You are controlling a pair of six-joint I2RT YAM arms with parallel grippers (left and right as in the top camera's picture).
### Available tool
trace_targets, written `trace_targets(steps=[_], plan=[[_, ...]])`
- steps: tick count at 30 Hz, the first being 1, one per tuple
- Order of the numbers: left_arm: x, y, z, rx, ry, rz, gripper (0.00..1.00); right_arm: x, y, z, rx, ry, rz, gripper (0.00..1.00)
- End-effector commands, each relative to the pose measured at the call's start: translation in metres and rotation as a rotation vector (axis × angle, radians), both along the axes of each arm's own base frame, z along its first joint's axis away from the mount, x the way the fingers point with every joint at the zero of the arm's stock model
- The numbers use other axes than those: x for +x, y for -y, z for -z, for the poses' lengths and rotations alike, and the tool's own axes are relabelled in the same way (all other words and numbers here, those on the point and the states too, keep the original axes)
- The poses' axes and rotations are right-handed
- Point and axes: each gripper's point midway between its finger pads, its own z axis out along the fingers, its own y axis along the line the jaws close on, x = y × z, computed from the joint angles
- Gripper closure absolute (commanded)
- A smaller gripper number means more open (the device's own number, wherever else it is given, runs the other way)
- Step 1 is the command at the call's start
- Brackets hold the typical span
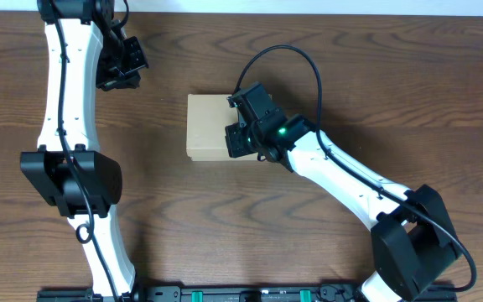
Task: Pack container
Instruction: 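Fold the box lid forward with both grippers to close the box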
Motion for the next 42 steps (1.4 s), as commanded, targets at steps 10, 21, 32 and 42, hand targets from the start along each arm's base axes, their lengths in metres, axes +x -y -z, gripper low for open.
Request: trace_targets(steps=[10, 21, 32, 42], plan=[[-0.006, -0.002, -0.051, 0.017, 0.133, -0.004, 0.72, -0.014, -0.009, -0.069, 0.082, 0.151, -0.123, 0.35], [-0.048, 0.005, -0.125, -0.022, 0.286, 0.011, 0.04, -0.018, 0.035, -0.165, 0.150, 0.367, -0.057, 0.01], [-0.141, 0.012, -0.213, 0.007, 0.522, 0.164, 0.05, -0.073, 0.137, -0.256, 0.090, 0.635, -0.007, 0.01], [-0.252, 0.016, -0.249, 0.019, 0.714, 0.191, 0.05, -0.162, 0.208, -0.273, 0.041, 0.750, 0.085, 0.01]])
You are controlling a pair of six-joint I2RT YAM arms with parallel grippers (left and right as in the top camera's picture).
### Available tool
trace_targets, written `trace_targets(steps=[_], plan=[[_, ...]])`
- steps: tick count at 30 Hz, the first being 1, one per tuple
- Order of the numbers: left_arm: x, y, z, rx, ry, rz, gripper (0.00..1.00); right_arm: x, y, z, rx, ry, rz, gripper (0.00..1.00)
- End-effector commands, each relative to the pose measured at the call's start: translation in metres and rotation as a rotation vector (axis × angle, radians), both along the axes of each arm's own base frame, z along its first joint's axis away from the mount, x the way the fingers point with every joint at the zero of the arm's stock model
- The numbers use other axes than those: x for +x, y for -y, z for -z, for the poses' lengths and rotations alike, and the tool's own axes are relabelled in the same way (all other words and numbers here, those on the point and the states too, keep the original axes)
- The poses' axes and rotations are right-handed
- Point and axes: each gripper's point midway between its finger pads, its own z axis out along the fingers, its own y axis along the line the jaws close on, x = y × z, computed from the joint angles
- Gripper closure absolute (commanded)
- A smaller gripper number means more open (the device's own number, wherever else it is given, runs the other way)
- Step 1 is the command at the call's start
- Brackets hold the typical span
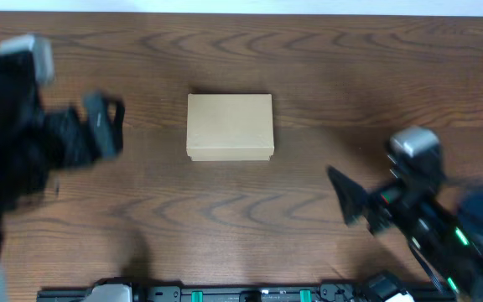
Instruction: Pack container
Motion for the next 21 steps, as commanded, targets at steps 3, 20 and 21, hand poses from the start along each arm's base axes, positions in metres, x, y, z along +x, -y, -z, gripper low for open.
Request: trace_targets(steps=[3, 20, 21], plan=[[-0.063, -0.001, 0.034, 0.026, -0.052, 0.016, 0.05, -0.029, 0.027, 0.017, -0.033, 0.023, 0.049, 0.01], [-0.155, 0.021, 0.139, -0.044, 0.145, 0.145, 0.05, -0.069, 0.046, 0.092, 0.131, 0.038, 0.088, 0.01], [-0.156, 0.021, 0.143, -0.045, 0.153, 0.147, 0.05, -0.070, 0.046, 0.091, 0.135, 0.045, 0.087, 0.01]])
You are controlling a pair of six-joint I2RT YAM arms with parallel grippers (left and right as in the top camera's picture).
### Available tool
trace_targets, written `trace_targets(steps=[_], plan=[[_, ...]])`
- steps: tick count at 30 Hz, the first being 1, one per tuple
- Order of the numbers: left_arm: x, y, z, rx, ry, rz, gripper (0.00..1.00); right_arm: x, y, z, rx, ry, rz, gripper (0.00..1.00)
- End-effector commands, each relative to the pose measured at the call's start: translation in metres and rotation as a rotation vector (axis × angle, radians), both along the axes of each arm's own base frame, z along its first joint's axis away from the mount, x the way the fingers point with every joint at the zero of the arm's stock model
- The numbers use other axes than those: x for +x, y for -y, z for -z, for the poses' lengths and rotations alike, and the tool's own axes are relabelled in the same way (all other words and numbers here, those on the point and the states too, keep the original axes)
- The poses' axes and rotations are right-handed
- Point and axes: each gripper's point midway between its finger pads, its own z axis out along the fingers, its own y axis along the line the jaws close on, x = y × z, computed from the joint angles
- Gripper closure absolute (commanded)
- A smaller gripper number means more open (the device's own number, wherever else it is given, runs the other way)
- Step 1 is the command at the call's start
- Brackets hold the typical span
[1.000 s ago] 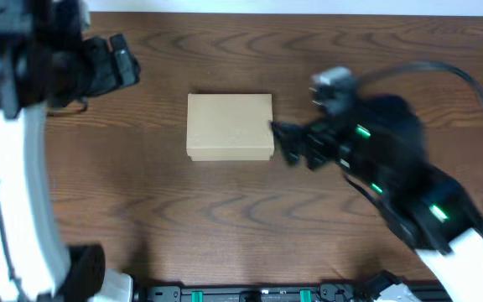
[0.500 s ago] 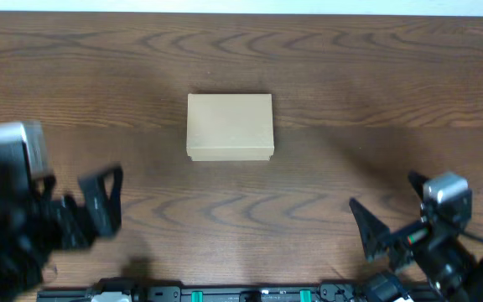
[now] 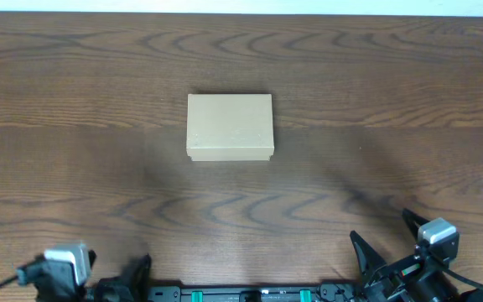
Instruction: Pack container
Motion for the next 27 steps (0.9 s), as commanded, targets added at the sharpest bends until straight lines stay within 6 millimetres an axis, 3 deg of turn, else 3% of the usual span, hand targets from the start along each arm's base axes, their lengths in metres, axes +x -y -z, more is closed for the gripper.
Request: trace_targets(steps=[1, 10, 20, 27], plan=[[-0.005, 0.005, 0.009, -0.001, 0.029, 0.039, 0.05, -0.001, 0.003, -0.004, 0.053, 0.017, 0.024, 0.01], [-0.002, 0.005, 0.005, -0.001, 0.071, 0.038, 0.05, -0.001, 0.003, -0.003, 0.050, 0.013, 0.024, 0.01], [-0.005, 0.005, 0.012, 0.000, 0.035, 0.038, 0.04, -0.012, 0.008, 0.033, -0.022, -0.123, 0.027, 0.01], [-0.007, -0.004, 0.022, 0.027, -0.005, -0.009, 0.05, -0.012, 0.008, 0.033, -0.022, -0.124, 0.027, 0.01]])
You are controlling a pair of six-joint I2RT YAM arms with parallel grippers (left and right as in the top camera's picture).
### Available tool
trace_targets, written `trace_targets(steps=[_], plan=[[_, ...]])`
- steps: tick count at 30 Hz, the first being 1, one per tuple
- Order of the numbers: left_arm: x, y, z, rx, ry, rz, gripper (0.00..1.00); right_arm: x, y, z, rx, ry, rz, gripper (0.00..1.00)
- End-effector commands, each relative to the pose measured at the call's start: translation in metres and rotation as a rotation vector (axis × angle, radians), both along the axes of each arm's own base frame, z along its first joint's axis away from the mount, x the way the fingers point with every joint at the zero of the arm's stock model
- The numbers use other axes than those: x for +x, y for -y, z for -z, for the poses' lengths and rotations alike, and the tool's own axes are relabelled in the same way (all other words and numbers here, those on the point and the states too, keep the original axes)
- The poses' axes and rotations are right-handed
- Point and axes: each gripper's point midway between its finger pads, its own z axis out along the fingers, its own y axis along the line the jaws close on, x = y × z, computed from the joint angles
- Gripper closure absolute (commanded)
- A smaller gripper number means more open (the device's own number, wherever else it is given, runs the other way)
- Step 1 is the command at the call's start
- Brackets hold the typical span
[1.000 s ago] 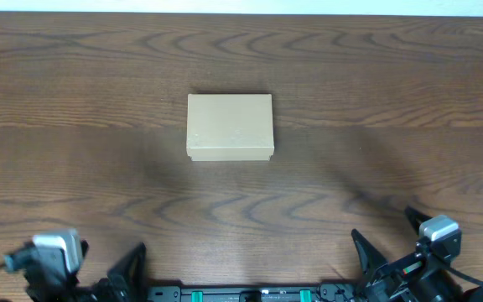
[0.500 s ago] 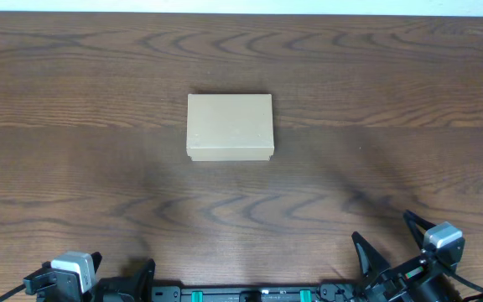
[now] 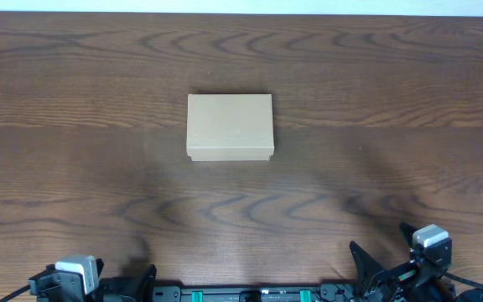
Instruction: Pack container
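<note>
A shut tan cardboard box [image 3: 230, 127] lies flat on the wooden table [image 3: 376, 92], a little above the middle of the overhead view. Both arms are folded back at the near edge, far from the box. My right gripper [image 3: 381, 245] shows at the bottom right with two dark fingers spread apart and nothing between them. My left gripper [image 3: 137, 278] sits at the bottom left, mostly cut off by the frame edge, and its fingers cannot be read.
A black rail with green markings [image 3: 241, 294] runs along the near edge between the two arm bases. A white strip [image 3: 241, 5] borders the far edge of the table.
Both arms have sunk slightly lower at the near edge. The box has not moved.
My right gripper was at the box's right side and my left arm reached toward the far left. Then both arms were blurred, away from the box, which lay shut. After that they were folded at the near edge, where they still are.
</note>
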Motion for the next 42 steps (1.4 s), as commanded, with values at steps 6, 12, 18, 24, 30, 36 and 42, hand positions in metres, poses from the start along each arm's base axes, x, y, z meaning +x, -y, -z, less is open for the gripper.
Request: trace_targets(steps=[6, 12, 18, 24, 30, 36, 42], plan=[[0.020, -0.023, -0.009, 0.080, 0.081, -0.118, 0.05, 0.000, 0.002, 0.001, 0.009, -0.002, 0.017, 0.01], [0.058, -0.045, -0.002, 0.215, 0.152, -0.199, 0.05, 0.000, 0.002, 0.001, 0.009, -0.002, 0.017, 0.01], [0.095, -0.051, 0.025, 0.378, 0.223, -0.169, 0.05, 0.000, 0.002, 0.001, 0.009, -0.002, 0.017, 0.01], [0.109, -0.050, 0.065, 0.474, 0.280, -0.130, 0.05, 0.000, 0.002, 0.001, 0.009, -0.002, 0.017, 0.01], [0.123, -0.050, 0.118, 0.504, 0.222, -0.102, 0.04, 0.000, 0.002, 0.001, 0.009, -0.002, 0.017, 0.01], [0.135, -0.050, 0.171, 0.510, 0.144, -0.085, 0.05, 0.000, 0.002, 0.001, 0.009, -0.002, 0.017, 0.01], [0.139, -0.058, 0.212, 0.538, 0.076, -0.109, 0.05, 0.000, 0.002, 0.001, 0.009, -0.002, 0.017, 0.01]])
